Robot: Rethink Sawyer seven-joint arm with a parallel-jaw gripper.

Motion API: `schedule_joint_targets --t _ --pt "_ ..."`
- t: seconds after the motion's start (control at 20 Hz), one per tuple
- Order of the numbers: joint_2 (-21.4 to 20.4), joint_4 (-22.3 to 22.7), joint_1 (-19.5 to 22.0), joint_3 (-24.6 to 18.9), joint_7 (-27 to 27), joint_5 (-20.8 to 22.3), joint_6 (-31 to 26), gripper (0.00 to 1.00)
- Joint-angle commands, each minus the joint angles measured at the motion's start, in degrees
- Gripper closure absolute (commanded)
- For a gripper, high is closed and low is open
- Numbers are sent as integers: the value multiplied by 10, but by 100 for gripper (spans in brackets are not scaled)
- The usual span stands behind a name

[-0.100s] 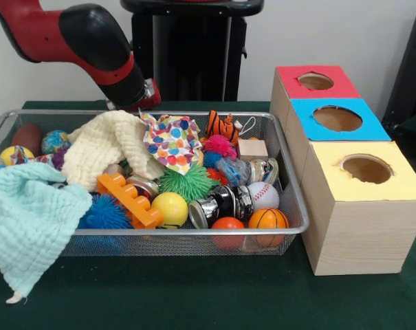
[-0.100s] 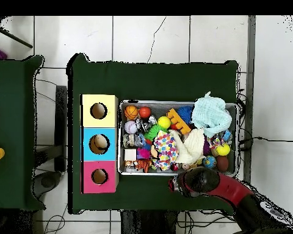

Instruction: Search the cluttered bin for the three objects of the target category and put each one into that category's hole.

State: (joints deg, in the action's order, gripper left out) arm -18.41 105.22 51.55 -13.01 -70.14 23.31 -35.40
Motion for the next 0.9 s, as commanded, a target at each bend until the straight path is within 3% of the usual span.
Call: schedule_joint_targets --t 0.05,0.5,0.9 --pt "64 -110 -6 -43 -45 -3 83 100" --pt "62 -105 0 -47 -46 -7 87 100" --pt "13 -61 2 -48 -70 -1 129 100"
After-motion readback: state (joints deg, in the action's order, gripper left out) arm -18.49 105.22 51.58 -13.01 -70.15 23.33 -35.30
